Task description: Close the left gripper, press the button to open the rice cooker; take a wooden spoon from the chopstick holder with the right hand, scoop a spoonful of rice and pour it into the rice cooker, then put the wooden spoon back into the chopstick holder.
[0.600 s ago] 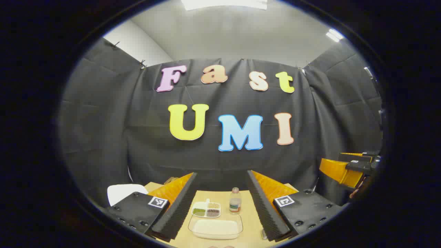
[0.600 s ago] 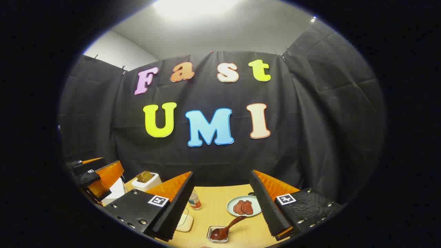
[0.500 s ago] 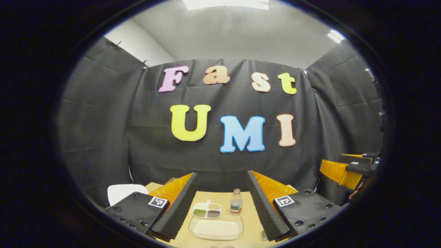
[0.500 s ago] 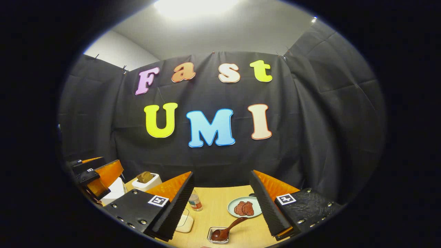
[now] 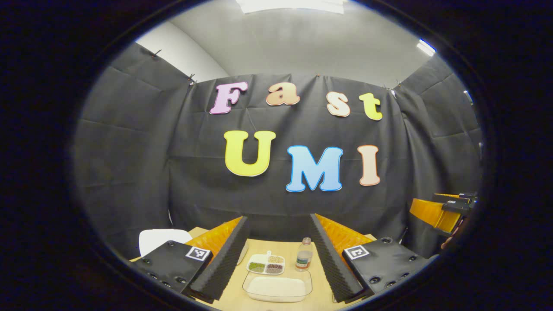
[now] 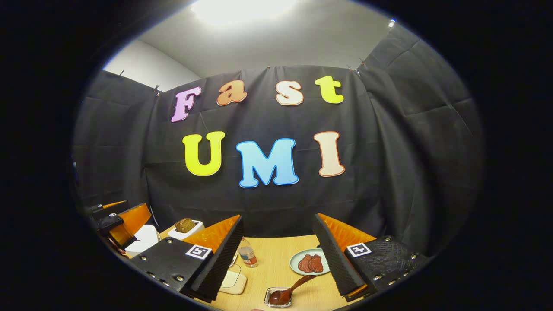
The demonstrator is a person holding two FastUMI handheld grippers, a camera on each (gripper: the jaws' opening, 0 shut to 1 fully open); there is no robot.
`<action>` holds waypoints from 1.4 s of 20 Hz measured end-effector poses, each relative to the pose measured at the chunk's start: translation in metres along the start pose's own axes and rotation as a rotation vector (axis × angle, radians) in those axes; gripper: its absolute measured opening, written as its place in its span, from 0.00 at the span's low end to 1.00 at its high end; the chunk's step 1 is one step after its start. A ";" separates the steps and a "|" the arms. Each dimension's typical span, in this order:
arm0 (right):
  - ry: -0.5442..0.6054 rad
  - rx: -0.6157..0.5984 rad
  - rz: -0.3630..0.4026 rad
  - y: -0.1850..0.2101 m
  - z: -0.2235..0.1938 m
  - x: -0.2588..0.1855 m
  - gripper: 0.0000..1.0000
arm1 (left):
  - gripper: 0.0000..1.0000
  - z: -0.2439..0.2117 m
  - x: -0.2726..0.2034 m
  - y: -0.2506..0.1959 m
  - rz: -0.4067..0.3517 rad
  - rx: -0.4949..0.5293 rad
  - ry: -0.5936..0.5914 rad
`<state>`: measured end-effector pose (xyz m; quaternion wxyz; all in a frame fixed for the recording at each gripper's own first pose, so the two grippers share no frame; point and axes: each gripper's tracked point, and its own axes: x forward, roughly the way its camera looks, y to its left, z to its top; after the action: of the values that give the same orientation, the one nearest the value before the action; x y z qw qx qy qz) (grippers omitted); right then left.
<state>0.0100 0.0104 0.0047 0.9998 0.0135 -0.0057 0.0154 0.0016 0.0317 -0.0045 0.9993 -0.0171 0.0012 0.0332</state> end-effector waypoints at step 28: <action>0.023 -0.065 -0.015 0.033 -0.024 -0.012 0.98 | 0.51 -0.049 0.010 0.146 0.096 -0.017 0.115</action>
<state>-0.0028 0.0440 -0.0186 0.9998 -0.0192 0.0055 0.0079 0.0017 0.1763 -0.0582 0.9946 -0.0274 0.0593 0.0800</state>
